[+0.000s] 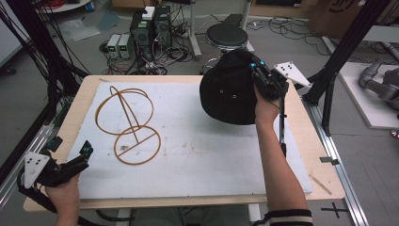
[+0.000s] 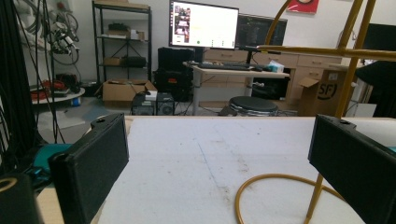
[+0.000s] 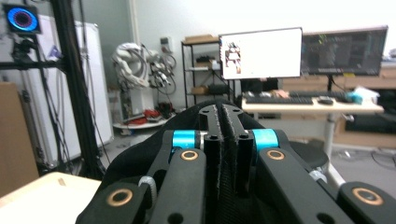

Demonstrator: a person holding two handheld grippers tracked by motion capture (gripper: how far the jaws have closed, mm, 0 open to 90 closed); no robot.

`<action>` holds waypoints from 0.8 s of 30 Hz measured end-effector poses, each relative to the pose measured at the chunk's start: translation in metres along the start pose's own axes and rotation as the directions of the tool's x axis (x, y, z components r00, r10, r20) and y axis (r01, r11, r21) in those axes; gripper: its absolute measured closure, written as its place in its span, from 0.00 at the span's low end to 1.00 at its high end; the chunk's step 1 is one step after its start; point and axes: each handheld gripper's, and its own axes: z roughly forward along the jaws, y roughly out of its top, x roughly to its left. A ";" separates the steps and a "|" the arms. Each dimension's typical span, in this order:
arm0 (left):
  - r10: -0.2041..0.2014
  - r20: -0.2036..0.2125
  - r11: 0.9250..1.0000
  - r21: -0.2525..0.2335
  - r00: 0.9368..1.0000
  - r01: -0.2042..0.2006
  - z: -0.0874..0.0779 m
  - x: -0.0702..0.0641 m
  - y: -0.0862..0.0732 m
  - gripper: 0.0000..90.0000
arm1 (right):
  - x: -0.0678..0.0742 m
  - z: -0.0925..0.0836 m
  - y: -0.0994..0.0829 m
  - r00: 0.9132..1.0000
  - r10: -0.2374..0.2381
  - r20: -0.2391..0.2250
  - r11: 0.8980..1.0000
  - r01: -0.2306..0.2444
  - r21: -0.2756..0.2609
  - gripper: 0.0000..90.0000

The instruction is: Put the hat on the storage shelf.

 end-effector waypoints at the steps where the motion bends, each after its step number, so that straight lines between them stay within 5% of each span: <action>1: 0.001 -0.002 1.000 0.000 1.000 -0.001 0.000 0.000 0.000 0.06 | 0.000 0.000 0.000 1.000 0.000 0.000 1.000 0.000 0.000 0.97; 16: -0.010 -0.013 1.000 -0.011 1.000 0.010 -0.004 0.004 0.001 0.06 | 0.041 0.000 0.061 0.994 -0.057 -0.091 0.993 0.047 -0.112 0.98; 24: -0.016 -0.023 1.000 -0.014 1.000 0.016 -0.005 0.007 0.001 0.06 | 0.068 0.006 0.082 0.988 -0.042 -0.150 0.990 0.021 -0.140 0.98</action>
